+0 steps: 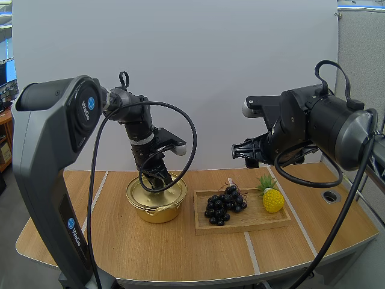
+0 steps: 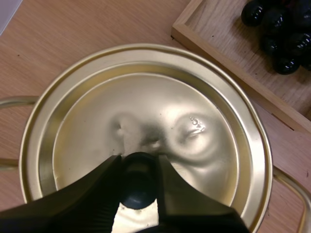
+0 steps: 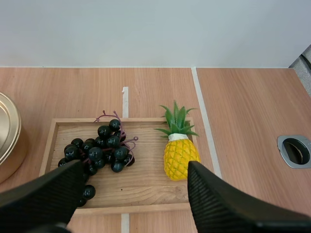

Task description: Open the pot, put the pineapple inside, and close it

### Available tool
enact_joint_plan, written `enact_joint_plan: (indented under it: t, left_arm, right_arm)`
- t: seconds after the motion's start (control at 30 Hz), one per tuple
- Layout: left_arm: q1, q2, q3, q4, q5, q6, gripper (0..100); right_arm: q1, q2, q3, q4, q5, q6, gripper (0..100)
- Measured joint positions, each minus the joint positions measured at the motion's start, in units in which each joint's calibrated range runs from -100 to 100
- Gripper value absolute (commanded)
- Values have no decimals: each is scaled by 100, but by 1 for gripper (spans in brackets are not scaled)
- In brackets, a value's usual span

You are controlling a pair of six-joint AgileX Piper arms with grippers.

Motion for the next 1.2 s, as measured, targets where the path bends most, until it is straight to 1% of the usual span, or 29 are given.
enact_joint_plan:
  t: [0.2,0.4,0.53,0.7,0.97,1.2]
  left_arm:
    - [0,-324,15,55,100,-9,0]
    - [0,-981,15,90,158,-41,0]
    - [0,-1510,15,90,-44,-41,0]
    - [0,-2214,15,127,-703,-108,0]
    - [0,-3271,15,244,-2115,-345,0]
    - [0,-3919,-50,417,-2820,-503,0]
  right_arm:
    - [0,0,0,0,-20,0,100]
    - [0,0,0,0,-56,0,100]
    - [0,0,0,0,-56,0,100]
    - [0,0,0,0,-56,0,100]
    - [0,0,0,0,-56,0,100]
    - [0,0,0,0,-56,0,100]
